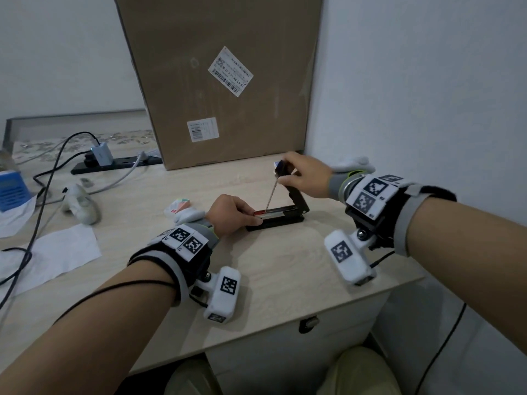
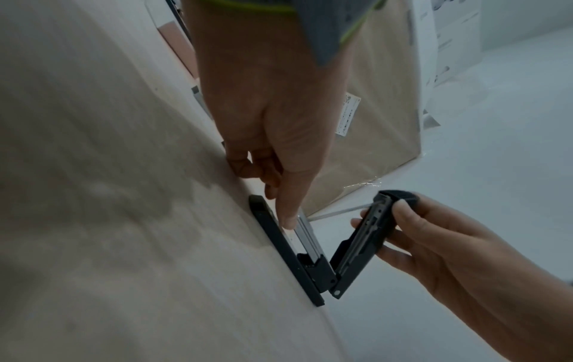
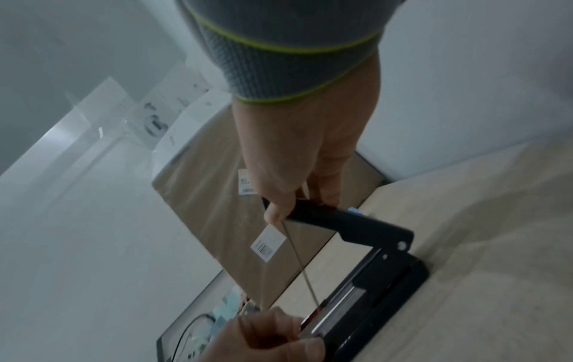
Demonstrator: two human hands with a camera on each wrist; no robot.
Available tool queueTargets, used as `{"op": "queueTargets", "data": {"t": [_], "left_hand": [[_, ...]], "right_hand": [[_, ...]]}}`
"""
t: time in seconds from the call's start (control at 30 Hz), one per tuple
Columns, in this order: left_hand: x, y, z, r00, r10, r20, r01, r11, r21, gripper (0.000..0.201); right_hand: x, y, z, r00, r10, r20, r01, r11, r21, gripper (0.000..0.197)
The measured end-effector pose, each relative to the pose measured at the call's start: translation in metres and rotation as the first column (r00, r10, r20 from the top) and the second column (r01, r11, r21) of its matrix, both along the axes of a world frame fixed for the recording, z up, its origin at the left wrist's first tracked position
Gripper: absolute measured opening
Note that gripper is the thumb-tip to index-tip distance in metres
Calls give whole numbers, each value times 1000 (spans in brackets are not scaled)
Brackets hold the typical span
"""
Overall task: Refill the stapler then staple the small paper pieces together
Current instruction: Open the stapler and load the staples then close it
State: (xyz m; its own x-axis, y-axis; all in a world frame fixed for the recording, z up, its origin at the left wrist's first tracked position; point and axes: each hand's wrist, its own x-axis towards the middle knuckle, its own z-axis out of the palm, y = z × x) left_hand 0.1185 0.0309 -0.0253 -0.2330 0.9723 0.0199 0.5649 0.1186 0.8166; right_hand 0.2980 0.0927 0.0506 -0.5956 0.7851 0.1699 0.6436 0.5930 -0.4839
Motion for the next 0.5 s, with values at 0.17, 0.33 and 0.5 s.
{"op": "queueTargets", "data": {"t": [0.17,0.33,0.5], "left_hand": [[-1,2,-1,1000,25,14,-25,1000,-6,20],[-1,1,0,999,37,11,-37,999,-13,16],[2,1,-2,1000,25,-10,-25,1000,-8,16]], "right_hand": [[23,10,-9,949,-157,-272,117,980,-158,30],[37,18,-9,923,-242,-300,206,968,-146,26],[81,23,-9,942,-335,-18,334,942,-35,32]]}}
